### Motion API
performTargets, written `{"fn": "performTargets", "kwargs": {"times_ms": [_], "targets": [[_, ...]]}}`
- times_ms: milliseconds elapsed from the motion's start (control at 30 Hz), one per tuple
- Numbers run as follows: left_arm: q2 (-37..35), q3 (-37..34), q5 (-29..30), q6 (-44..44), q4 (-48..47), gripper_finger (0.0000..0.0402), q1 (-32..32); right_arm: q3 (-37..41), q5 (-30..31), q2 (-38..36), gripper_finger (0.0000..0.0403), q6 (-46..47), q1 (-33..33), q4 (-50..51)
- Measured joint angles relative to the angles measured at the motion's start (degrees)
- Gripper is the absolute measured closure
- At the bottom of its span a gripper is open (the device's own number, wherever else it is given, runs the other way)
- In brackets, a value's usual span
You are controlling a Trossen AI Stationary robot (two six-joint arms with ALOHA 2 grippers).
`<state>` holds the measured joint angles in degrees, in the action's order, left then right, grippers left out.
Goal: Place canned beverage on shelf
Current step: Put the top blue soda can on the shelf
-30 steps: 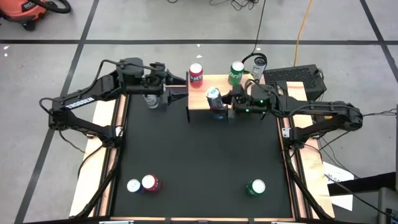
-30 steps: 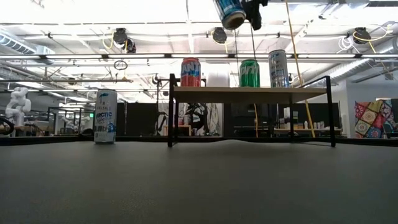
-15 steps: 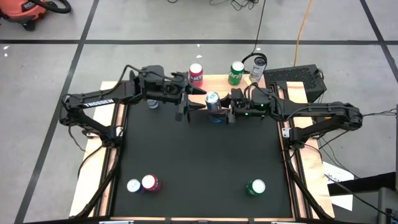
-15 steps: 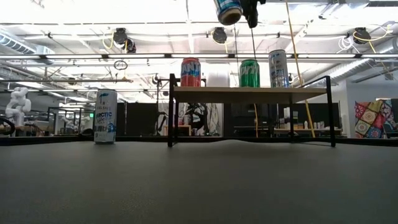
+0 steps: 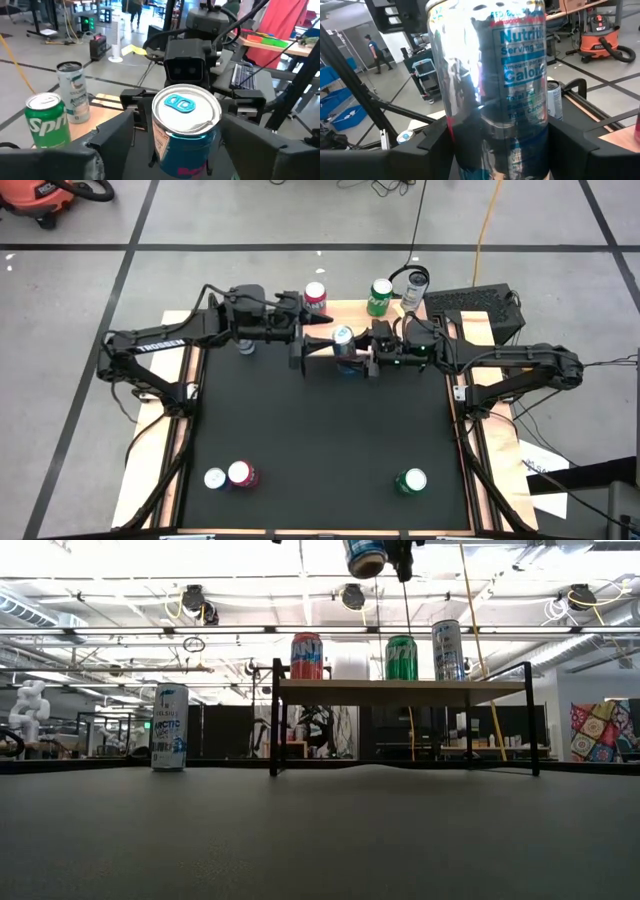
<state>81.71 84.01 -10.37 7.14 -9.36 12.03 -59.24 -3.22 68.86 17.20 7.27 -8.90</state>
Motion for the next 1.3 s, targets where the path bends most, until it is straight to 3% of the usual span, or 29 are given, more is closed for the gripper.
{"fn": "performTargets", "kwargs": {"times_ms": [100,233,433,967,1300], "targets": [[0.42,0.0,-0.47,-0.05,0.74,0.0076,-0.02,0.0,-0.04,0.0,0.0167,-0.1,0.0,0.08],[2.35,0.0,-6.1,-0.41,2.73,0.0035,-0.07,0.0,-0.15,0.0,0.0167,-0.11,0.0,0.05],[4.95,0.0,-6.3,0.04,4.32,0.0023,0.11,0.0,-0.11,0.0,0.0167,-0.05,0.0,0.08],[5.07,0.0,-9.0,-0.01,4.76,0.0176,2.54,-0.04,0.37,0.02,0.0167,0.29,0.07,0.84],[5.22,0.0,-7.69,-2.24,4.62,0.0193,2.52,-0.17,1.42,0.0,0.0129,0.43,0.26,3.6]]}}
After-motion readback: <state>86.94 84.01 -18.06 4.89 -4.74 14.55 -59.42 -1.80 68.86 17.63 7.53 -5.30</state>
